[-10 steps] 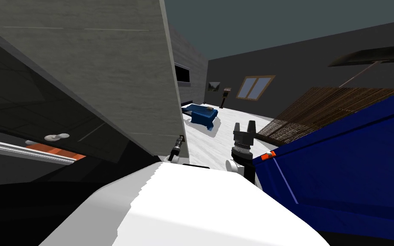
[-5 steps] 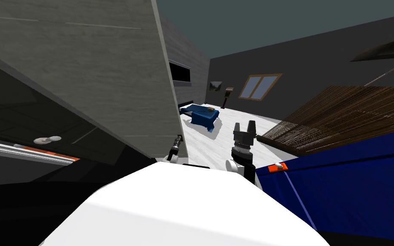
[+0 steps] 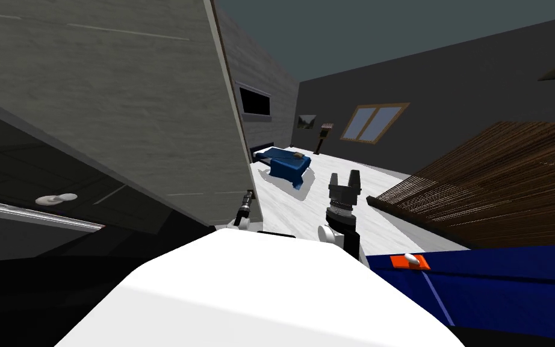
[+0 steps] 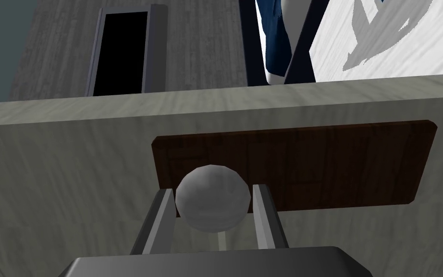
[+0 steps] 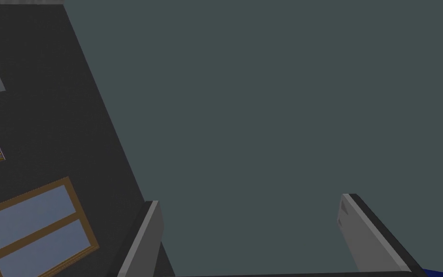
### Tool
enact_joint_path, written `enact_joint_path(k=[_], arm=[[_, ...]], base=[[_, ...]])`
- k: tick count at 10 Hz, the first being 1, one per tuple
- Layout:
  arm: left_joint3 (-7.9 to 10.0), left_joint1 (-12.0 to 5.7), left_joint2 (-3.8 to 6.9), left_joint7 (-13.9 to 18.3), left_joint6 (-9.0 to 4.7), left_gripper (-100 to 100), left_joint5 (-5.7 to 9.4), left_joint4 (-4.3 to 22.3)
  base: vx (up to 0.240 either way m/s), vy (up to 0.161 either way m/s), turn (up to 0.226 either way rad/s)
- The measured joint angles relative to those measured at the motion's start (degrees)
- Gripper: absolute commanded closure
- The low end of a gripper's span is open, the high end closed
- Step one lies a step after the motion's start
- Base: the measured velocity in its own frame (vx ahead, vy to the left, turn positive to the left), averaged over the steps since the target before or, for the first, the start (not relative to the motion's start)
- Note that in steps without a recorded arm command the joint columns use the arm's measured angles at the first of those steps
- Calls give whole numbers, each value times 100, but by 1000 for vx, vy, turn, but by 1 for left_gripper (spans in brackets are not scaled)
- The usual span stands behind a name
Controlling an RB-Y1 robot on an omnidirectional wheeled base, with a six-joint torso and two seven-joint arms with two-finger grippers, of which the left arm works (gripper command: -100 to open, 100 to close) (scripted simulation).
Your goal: Push the door open
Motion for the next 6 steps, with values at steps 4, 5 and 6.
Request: enact_joint_path(k=[4,5,6], arm=[[161,-19,49,-23,-8,100,96,36],[200,0,42,-46,-5,100,121,65],[235,86,40,-60,24,100,142,-21]], base=[[141,-45,47],[227,-51,49],[198,-63,49]])
